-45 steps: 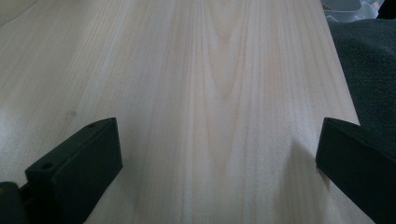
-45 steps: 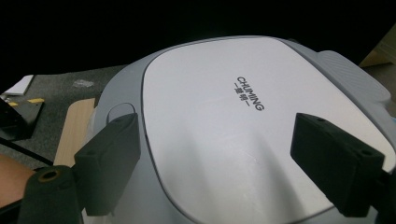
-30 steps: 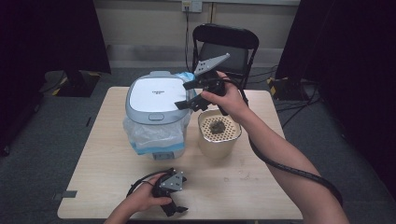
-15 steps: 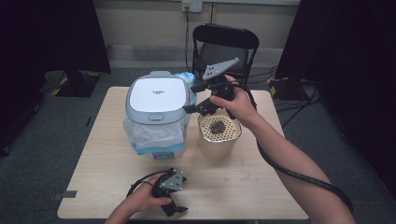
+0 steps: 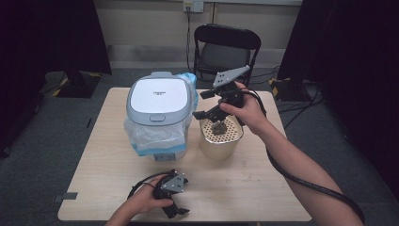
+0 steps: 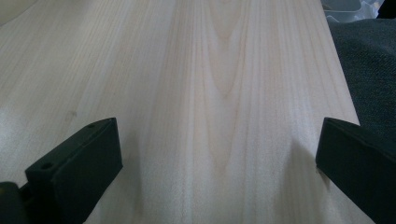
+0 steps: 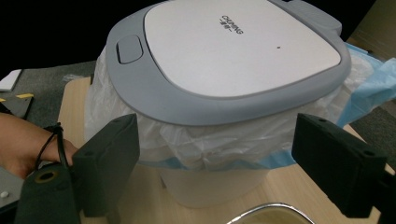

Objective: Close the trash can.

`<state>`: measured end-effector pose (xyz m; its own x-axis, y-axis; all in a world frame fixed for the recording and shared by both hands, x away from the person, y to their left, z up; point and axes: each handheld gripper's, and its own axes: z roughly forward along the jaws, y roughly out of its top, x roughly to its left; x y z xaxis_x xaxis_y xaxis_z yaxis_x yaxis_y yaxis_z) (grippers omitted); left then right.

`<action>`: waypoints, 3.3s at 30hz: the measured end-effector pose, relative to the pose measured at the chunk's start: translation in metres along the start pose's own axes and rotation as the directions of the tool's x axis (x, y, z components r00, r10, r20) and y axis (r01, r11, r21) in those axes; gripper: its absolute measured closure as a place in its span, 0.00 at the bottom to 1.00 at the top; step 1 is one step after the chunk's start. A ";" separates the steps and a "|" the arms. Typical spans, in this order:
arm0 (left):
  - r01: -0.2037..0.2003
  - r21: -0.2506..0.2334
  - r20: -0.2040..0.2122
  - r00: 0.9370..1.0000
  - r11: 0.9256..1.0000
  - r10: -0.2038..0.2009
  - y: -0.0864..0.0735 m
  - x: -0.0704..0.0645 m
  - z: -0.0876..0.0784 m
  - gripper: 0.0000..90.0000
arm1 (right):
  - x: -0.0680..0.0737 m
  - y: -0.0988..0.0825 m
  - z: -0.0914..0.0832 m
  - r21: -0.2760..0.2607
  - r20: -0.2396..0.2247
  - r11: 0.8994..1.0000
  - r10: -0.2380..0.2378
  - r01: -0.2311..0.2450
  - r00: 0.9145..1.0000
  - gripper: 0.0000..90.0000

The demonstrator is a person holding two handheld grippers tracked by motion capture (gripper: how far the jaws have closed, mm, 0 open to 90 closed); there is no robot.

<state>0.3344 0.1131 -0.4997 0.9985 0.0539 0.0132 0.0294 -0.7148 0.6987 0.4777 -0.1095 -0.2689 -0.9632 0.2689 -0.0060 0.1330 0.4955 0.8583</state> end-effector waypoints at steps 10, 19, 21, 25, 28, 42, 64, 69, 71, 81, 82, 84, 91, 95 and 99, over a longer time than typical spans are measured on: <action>0.001 0.000 0.000 1.000 1.000 -0.001 0.000 0.000 0.000 0.00 | 0.001 -0.021 -0.011 0.003 0.011 1.000 0.019 -0.019 1.000 0.16; 0.001 -0.001 -0.001 1.000 1.000 -0.001 0.000 0.000 0.000 0.00 | 0.004 -0.043 -0.019 0.007 0.027 0.999 0.034 -0.035 0.999 0.16; 0.001 -0.001 0.000 1.000 1.000 -0.001 0.000 0.000 0.000 0.00 | 0.004 -0.047 -0.021 0.004 0.027 0.999 0.037 -0.037 0.999 0.16; 0.000 -0.001 0.000 1.000 1.000 0.000 0.000 0.000 0.000 0.00 | 0.005 -0.055 -0.024 0.001 0.033 0.999 0.044 -0.044 0.998 0.16; 0.003 -0.009 0.003 1.000 1.000 -0.003 0.000 0.000 0.001 0.00 | 0.006 -0.061 -0.027 0.002 0.037 0.999 0.046 -0.046 0.998 0.16; 0.005 -0.020 -0.004 1.000 1.000 -0.005 -0.001 0.000 0.002 0.00 | 0.011 -0.086 -0.041 0.010 0.057 0.999 0.049 -0.049 0.997 0.16; 0.009 0.003 0.009 1.000 1.000 -0.009 0.000 0.000 0.001 0.00 | 0.023 -0.122 -0.044 0.062 0.060 0.997 0.039 -0.043 0.997 0.16; 0.009 0.001 0.009 1.000 1.000 -0.009 0.000 0.000 0.001 0.00 | 0.026 -0.126 -0.044 0.060 0.059 0.997 0.041 -0.044 0.997 0.16; 0.009 0.000 0.009 1.000 1.000 -0.009 0.000 0.000 0.001 0.00 | 0.027 -0.129 -0.044 0.059 0.058 0.997 0.043 -0.047 0.997 0.16; 0.011 -0.001 0.009 1.000 1.000 -0.011 0.000 -0.001 0.001 0.00 | 0.033 -0.144 -0.046 0.091 0.079 0.995 0.031 -0.038 0.996 0.16; 0.011 -0.001 0.009 1.000 1.000 -0.011 0.000 0.000 0.001 0.00 | 0.034 -0.146 -0.045 0.089 0.077 0.995 0.033 -0.040 0.996 0.16; 0.011 -0.001 0.009 1.000 1.000 -0.011 0.000 0.000 0.001 0.00 | 0.035 -0.150 -0.046 0.093 0.072 0.995 0.041 -0.047 0.997 0.16; 0.012 -0.001 0.009 1.000 1.000 -0.012 0.000 -0.001 0.001 0.00 | 0.039 -0.165 -0.047 0.094 0.071 0.993 0.061 -0.067 0.996 0.16; 0.011 -0.001 0.009 1.000 1.000 -0.011 0.000 -0.001 0.001 0.00 | 0.040 -0.173 -0.047 0.091 0.068 0.992 0.076 -0.083 0.995 0.16; 0.012 -0.001 0.009 1.000 1.000 -0.012 0.000 -0.001 0.001 0.00 | 0.040 -0.179 -0.047 0.087 0.071 0.992 0.089 -0.095 0.994 0.16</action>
<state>0.3339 0.1127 -0.5006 0.9984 0.0560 -0.0016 0.0411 -0.7131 0.6999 0.4040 -0.2264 -0.3989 -0.9286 0.3695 0.0343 0.2440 0.5380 0.8069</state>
